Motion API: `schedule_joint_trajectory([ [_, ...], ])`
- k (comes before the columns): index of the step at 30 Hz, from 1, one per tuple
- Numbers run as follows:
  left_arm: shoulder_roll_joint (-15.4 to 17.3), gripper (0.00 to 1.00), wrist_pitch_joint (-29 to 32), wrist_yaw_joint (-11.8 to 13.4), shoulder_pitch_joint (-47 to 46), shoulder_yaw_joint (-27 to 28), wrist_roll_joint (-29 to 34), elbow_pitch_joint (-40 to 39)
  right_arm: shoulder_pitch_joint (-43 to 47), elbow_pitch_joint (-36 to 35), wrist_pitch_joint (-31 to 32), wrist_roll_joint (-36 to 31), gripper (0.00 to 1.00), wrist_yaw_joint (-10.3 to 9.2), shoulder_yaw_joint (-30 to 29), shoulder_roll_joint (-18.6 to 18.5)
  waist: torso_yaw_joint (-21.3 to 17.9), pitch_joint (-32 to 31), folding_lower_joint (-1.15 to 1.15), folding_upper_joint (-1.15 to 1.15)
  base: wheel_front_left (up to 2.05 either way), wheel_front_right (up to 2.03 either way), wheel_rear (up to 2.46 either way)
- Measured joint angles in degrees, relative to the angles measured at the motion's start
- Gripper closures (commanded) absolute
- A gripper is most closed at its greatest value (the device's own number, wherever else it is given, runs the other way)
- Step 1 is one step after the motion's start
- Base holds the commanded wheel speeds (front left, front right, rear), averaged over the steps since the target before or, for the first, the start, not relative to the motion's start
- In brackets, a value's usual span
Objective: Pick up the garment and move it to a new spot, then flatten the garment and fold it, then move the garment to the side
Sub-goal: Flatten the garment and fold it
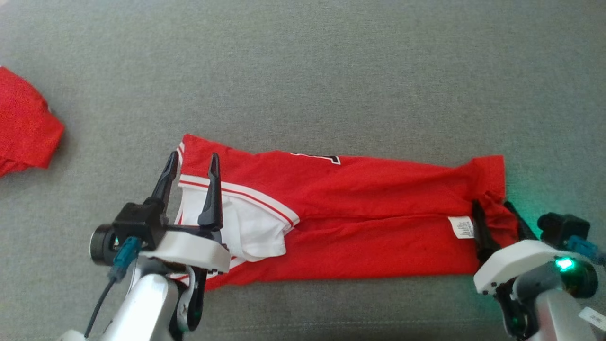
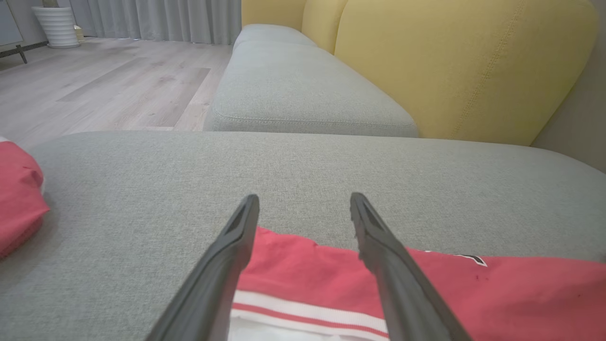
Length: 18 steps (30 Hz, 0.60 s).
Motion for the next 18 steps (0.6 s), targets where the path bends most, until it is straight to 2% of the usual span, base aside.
schedule_joint_trajectory([
  [1, 0.0, 0.00, 0.0, 0.0, 0.0, 0.1, 0.0, 0.0, 0.3, 0.0, -0.2, 0.5, 0.11, 0.00, 0.4, 0.0, -0.2, 0.0, 0.00, 0.00, 0.00, 0.00, 0.00],
  [2, 0.0, 0.00, 0.0, 0.0, 0.0, 0.2, 0.0, 0.0, 0.4, 0.0, -0.2, 1.0, 0.11, 0.00, 0.8, 0.0, -0.3, -0.1, 0.00, 0.00, 0.00, 0.00, 0.00],
  [3, -0.1, 0.00, 0.0, 0.0, 0.0, 0.2, 0.0, 0.0, 0.5, 0.0, -0.2, 1.2, 0.28, 0.00, 1.1, 0.0, -0.5, -0.1, 0.00, 0.00, 0.00, 0.00, 0.00],
  [4, -0.1, 0.00, 0.0, 0.0, 0.0, 0.3, 0.0, 0.0, 0.5, 0.2, -0.2, 1.7, 0.60, 0.00, 1.5, 0.0, -0.5, -0.1, 0.00, 0.00, 0.00, 0.00, 0.00],
  [5, -0.1, 0.00, 0.0, 0.0, 0.0, 0.3, 0.0, 0.0, 0.5, 0.3, -0.2, 2.0, 1.00, 0.01, 1.7, 0.0, -0.6, -0.1, 0.00, 0.00, 0.00, 0.00, 0.00],
  [13, -0.3, 0.00, 0.0, -0.3, 0.0, 1.3, 0.5, 0.0, 0.2, 0.3, -1.5, 2.2, 1.00, 0.07, 0.2, 0.8, -1.1, -0.3, 0.00, 0.00, 0.00, 0.00, 0.00],
  [18, -0.7, 0.00, 0.0, -0.3, 0.1, 1.8, 0.5, -0.1, -0.6, -2.2, 0.3, 0.2, 1.00, 0.07, -7.3, 0.4, -1.7, -0.9, 0.00, 0.00, 0.00, 0.00, 0.00],
])
